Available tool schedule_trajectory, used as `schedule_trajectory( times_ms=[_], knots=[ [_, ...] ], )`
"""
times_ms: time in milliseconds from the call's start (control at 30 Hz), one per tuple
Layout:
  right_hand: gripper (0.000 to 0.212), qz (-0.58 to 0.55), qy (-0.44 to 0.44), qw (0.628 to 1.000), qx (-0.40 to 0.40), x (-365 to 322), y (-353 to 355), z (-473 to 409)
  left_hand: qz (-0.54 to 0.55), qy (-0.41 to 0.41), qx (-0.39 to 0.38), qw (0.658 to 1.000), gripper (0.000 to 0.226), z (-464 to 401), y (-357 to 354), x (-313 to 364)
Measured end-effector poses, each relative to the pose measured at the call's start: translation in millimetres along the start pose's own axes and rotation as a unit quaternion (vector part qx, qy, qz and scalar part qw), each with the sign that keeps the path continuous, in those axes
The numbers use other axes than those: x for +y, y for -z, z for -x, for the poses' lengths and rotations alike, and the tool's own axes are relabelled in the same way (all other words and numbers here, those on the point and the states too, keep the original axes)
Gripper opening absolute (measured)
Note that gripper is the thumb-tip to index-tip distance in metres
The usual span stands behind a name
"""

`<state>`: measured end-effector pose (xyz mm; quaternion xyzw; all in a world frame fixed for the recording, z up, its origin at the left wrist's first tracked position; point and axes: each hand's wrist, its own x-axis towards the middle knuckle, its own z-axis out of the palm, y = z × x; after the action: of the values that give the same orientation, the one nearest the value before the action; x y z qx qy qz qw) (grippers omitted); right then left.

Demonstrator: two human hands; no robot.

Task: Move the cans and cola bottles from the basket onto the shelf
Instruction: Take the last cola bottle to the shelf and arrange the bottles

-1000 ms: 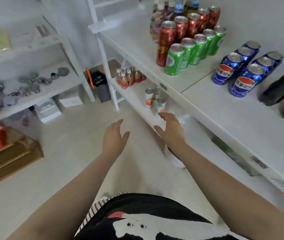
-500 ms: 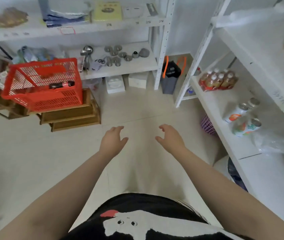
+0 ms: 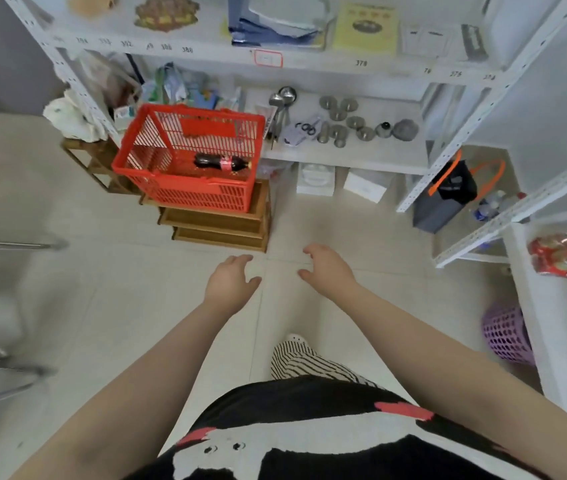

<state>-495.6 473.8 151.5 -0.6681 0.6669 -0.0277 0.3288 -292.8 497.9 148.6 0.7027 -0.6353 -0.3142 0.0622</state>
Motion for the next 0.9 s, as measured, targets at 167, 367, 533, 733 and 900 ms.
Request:
schedule_trajectory(
  times_ms=[167, 367, 533, 733, 900],
  knots=[
    [0.049, 0.018, 0.044, 0.998, -0.035, -45.0, 22.1, -80.1, 0.015, 0.06, 0.03, 0.998, 0.053, -51.2, 41.8, -21.2],
    [0.046, 0.003, 0.071, 0.996, -0.049, -104.6, 27.6, -156.7, 0.037, 0.094, 0.046, 0.994, 0.053, -112.7, 86.0, -55.0],
    [0.049, -0.022, 0.052, 0.997, -0.049, -152.5, 18.8, -226.3, 0.037, 0.074, 0.032, 0.996, 0.053, -185.5, 128.1, -89.1],
    [0.05, -0.094, -0.047, 0.994, -0.012, -203.4, 5.0, -301.4, 0.023, 0.035, -0.003, 0.999, 0.054, -279.4, 194.5, -143.2],
    [0.045, -0.165, -0.134, 0.977, 0.018, -229.6, -6.4, -356.7, -0.007, 0.001, -0.031, 0.999, 0.054, -359.2, 234.2, -175.7]
  ],
)
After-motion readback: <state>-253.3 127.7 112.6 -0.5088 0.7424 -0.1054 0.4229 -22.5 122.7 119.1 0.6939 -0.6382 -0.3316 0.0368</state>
